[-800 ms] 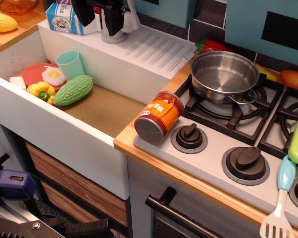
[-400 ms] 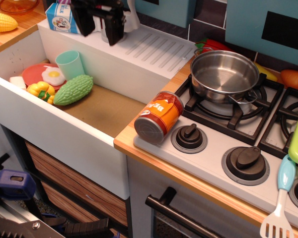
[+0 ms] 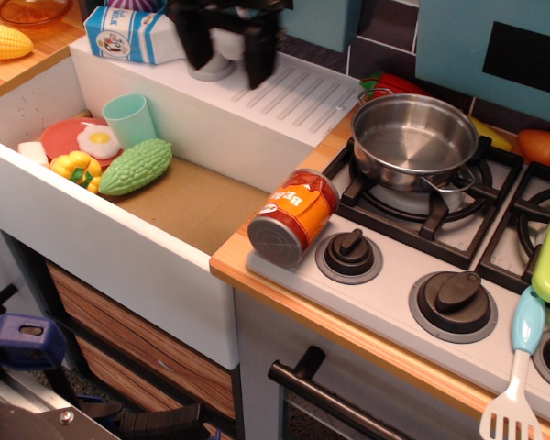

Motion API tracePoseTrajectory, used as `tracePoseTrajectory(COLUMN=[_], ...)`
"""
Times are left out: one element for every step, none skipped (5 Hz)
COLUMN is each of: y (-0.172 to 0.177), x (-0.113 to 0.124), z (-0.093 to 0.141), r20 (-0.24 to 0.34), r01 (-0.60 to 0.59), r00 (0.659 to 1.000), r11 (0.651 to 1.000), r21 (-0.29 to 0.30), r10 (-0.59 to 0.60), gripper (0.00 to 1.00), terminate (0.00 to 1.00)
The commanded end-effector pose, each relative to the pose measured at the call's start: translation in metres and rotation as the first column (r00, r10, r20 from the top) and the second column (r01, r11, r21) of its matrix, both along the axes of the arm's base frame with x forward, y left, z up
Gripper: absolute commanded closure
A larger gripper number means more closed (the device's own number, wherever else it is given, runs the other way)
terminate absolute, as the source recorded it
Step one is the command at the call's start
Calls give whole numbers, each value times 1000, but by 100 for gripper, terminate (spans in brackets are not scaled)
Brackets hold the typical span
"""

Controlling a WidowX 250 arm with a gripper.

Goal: Put can in pot

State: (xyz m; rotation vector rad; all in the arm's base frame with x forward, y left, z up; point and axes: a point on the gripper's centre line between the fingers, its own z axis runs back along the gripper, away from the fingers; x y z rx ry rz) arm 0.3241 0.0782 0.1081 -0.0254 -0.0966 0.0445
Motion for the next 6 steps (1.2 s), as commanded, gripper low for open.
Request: tracePoseTrajectory(y=[-28,-45,-58,-74,-80,-77], x=[-11,-20,-28,-33,-36,-37], z=[21,19,15,10,2,-6], r20=[66,39,57,61,60,54], r01=[-37,-103,-88,-58,-51,-11], r00=[997,994,995,997,997,999], r11=[999,993,995,997,996,995], r21=[25,60,50,45,73,102], r10=[35,100,85,55,47,6], gripper=[0,0,0,0,0,0], terminate=[0,0,0,0,0,0])
